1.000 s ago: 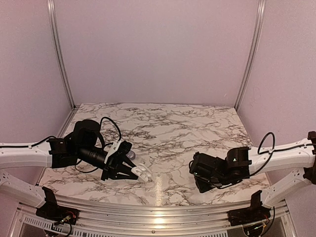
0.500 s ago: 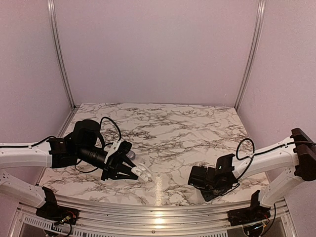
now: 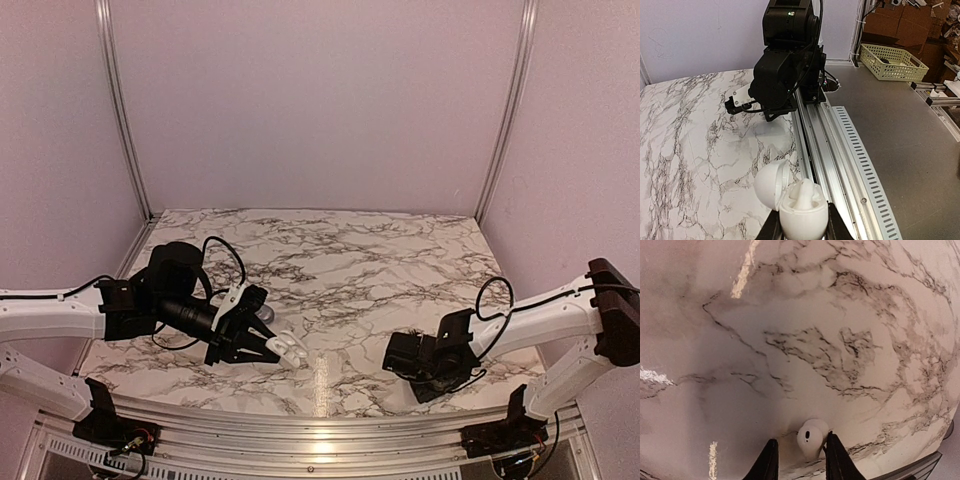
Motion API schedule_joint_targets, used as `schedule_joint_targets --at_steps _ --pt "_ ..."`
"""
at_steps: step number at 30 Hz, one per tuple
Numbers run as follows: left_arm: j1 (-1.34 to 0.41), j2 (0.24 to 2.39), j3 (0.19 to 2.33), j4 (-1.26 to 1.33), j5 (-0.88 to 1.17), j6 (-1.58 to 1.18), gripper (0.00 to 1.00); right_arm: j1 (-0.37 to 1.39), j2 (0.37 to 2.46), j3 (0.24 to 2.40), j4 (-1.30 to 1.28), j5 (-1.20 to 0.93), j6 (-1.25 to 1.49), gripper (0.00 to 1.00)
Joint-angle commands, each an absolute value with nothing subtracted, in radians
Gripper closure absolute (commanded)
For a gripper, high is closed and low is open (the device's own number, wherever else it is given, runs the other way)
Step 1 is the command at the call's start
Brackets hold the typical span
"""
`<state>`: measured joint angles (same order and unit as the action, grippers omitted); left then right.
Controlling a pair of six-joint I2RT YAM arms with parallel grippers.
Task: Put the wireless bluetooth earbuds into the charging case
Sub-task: Pick up the right earbud from the center of the board.
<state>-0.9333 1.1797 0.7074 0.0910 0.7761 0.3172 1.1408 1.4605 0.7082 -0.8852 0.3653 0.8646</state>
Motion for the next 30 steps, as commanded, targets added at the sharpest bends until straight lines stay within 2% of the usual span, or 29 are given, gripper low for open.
schedule_joint_targets --at_steps 1,4,12,15,23,30 --pt "-0.928 1.158 0.713 0.119 0.779 0.308 1.0 1.132 1.471 0.702 -0.891 0.4 0.896 0.78" --pt "-0.928 1.158 0.713 0.119 0.779 0.307 1.0 1.131 1.473 0.705 -0.901 0.419 0.911 0.87" --pt "-0.929 1.155 0.711 0.119 0.777 0.307 1.0 1.129 1.463 0.729 -0.933 0.467 0.94 1.0" --pt "-0.928 1.152 0.711 0.12 0.765 0.307 1.0 1.129 1.416 0.747 -0.912 0.463 0.926 1.0" --pt "-0.928 1.125 0.697 0.134 0.616 0.29 1.0 1.129 1.209 0.79 -0.658 0.261 0.74 1.0" --pt "-0.929 1.111 0.684 0.143 0.588 0.291 1.0 1.129 1.203 0.802 -0.403 -0.041 0.618 1.0"
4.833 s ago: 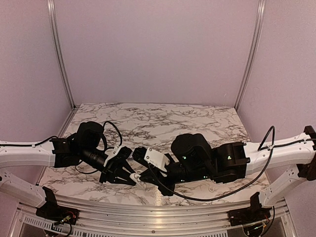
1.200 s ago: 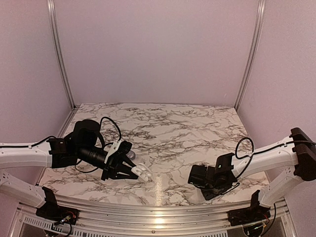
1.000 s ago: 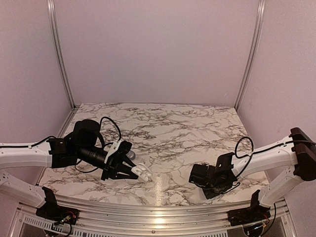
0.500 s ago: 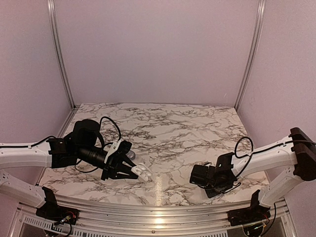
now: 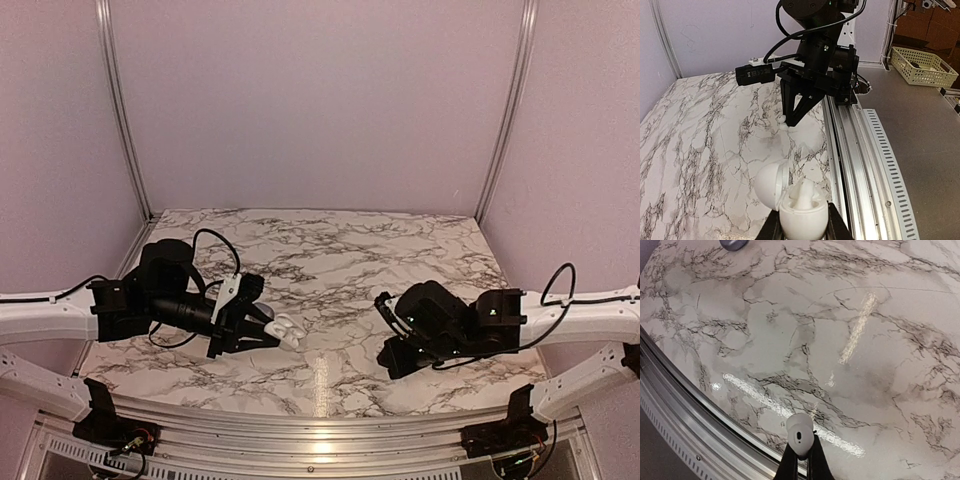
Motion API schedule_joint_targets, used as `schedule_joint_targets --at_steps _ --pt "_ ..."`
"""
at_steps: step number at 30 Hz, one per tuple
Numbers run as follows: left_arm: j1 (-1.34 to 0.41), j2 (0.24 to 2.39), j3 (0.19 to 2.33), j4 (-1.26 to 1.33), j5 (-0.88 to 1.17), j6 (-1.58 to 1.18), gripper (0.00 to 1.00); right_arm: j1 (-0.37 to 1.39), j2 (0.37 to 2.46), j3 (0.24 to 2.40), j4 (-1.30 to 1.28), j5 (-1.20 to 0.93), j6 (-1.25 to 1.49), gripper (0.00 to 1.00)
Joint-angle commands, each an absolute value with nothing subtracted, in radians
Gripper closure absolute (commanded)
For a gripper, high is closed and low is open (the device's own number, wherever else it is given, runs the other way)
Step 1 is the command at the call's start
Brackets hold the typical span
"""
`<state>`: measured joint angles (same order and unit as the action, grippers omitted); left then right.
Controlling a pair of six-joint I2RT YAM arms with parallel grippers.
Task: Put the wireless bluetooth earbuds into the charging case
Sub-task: Pick up the right earbud from the center of the board, then place the right earbud at the center of the board.
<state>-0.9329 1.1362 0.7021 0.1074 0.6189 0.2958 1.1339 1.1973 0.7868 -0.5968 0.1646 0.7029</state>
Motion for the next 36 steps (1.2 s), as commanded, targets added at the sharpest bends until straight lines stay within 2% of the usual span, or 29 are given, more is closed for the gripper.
schedule_joint_targets --at_steps 1,7,13,21,28,36 --pt "-0.928 1.111 0.684 0.143 0.579 0.29 1.0 1.129 1.214 0.802 -0.373 -0.064 0.619 1.0" --pt "-0.928 1.111 0.684 0.137 0.56 0.292 1.0 1.119 1.35 0.741 -0.09 -0.105 0.667 1.0" --pt "-0.928 1.111 0.683 0.134 0.557 0.293 1.0 1.118 1.562 0.779 0.095 -0.156 0.677 1.0" --pt "-0.928 1.109 0.683 0.13 0.555 0.3 1.0 1.073 1.678 0.78 0.109 -0.159 0.721 1.0" --pt "-0.929 1.106 0.683 0.128 0.556 0.299 1.0 1.062 1.684 0.75 0.089 -0.151 0.724 0.87" --pt "-0.929 1.104 0.683 0.127 0.557 0.298 1.0 1.061 1.648 0.731 0.022 -0.096 0.718 0.86"
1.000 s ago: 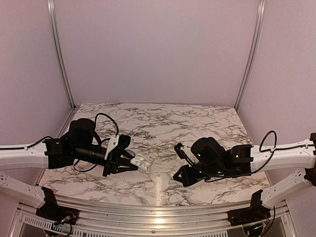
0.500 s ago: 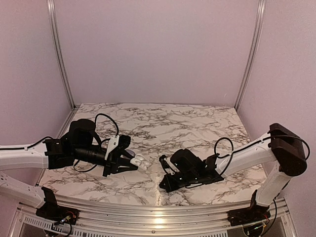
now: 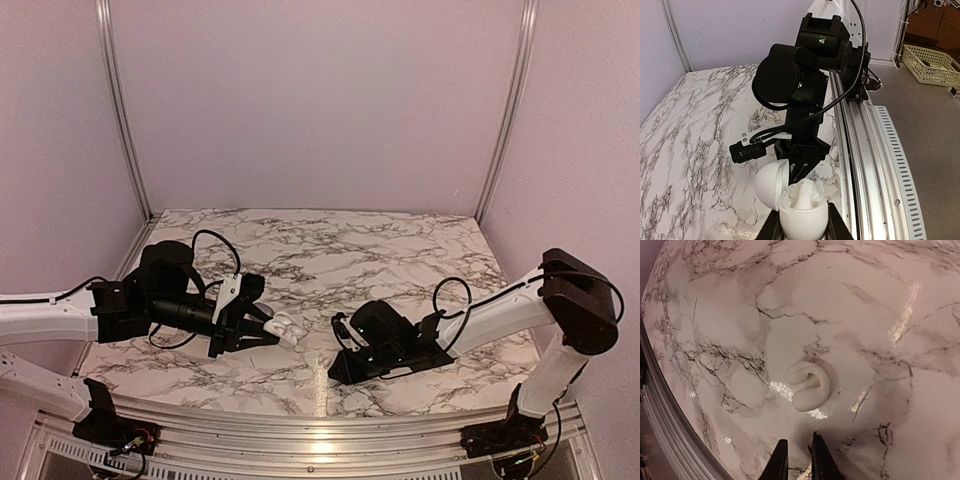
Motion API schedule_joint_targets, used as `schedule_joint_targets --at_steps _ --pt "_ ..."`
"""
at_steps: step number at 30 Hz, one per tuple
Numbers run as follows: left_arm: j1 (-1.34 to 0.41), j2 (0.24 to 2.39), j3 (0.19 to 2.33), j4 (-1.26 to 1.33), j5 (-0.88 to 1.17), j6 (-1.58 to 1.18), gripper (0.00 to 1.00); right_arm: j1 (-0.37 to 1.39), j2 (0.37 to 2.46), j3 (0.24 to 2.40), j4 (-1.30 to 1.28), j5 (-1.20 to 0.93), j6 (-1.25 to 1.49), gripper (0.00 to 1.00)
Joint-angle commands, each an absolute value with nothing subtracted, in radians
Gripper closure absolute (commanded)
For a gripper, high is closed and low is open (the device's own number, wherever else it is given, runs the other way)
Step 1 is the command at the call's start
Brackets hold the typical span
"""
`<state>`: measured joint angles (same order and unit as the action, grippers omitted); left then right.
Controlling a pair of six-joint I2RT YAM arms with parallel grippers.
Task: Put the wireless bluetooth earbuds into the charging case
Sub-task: Place the right earbud at the center of the board, then adjust the right earbud at the center of the board.
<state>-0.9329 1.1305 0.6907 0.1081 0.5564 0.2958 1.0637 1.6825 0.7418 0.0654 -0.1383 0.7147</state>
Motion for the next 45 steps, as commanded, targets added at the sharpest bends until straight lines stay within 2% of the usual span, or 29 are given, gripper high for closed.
schedule_joint_targets --at_steps 1,6,9,14,20,30,45 --pt "-0.929 1.103 0.682 0.126 0.558 0.298 1.0 1.061 1.638 0.733 0.01 -0.093 0.71 0.85" --pt "-0.928 1.104 0.683 0.127 0.559 0.297 1.0 1.072 1.587 0.808 -0.123 -0.101 0.549 0.79" --pt "-0.928 1.104 0.685 0.126 0.559 0.298 1.0 1.083 1.586 0.875 -0.21 -0.03 0.464 0.72" --pt "-0.929 1.093 0.679 0.128 0.56 0.298 1.0 1.073 1.671 0.949 -0.196 -0.005 0.42 0.64" --pt "-0.929 1.097 0.68 0.127 0.561 0.299 1.0 1.068 1.745 1.014 -0.154 -0.024 0.371 0.45" --pt "-0.928 1.093 0.677 0.126 0.56 0.299 1.0 1.058 1.872 1.122 -0.205 -0.037 0.322 0.44" --pt "-0.928 1.104 0.681 0.129 0.561 0.304 1.0 1.057 1.827 1.032 -0.212 -0.073 0.349 0.44"
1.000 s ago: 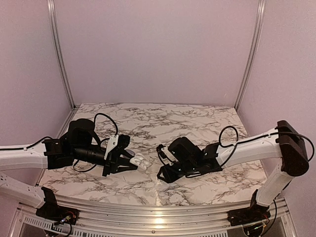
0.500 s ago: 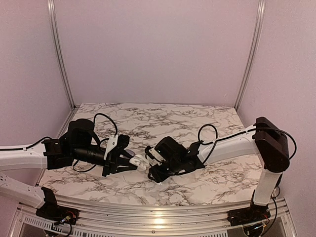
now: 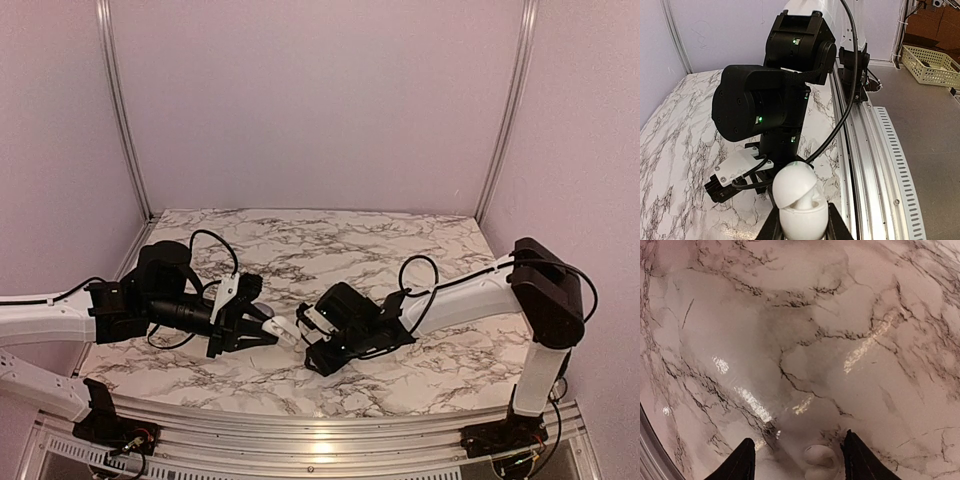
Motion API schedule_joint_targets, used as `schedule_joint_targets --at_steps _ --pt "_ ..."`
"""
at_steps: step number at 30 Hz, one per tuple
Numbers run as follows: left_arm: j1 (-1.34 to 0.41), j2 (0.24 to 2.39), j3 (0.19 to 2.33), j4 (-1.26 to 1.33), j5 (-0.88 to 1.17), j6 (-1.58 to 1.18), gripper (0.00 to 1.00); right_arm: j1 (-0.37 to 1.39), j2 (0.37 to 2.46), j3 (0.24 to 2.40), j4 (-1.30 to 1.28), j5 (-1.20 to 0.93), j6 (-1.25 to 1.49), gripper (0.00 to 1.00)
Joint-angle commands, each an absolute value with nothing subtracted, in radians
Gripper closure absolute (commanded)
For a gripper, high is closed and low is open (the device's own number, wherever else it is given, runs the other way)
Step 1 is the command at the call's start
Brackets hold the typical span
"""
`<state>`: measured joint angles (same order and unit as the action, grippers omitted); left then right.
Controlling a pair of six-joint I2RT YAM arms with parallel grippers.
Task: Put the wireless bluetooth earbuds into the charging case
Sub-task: Adjust the right earbud at the center of the board.
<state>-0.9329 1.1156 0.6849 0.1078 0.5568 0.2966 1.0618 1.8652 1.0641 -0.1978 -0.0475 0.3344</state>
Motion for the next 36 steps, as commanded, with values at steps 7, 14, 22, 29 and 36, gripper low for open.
schedule_joint_targets --at_steps 7,14,22,29,36 --pt "-0.929 1.103 0.682 0.128 0.563 0.304 1.0 1.056 1.731 0.952 -0.162 -0.135 0.38 0.45" --pt "-0.929 1.106 0.681 0.128 0.56 0.304 1.0 1.057 1.654 0.87 -0.058 -0.272 0.4 0.46" --pt "-0.928 1.105 0.683 0.13 0.552 0.3 1.0 1.057 1.643 0.883 -0.094 -0.068 0.449 0.46" --pt "-0.918 1.08 0.666 0.151 0.479 0.263 1.0 1.057 1.711 0.9 -0.09 -0.008 0.485 0.46" --pt "-0.876 1.057 0.645 0.181 0.457 0.227 1.0 1.057 1.726 0.873 -0.018 -0.082 0.486 0.46"
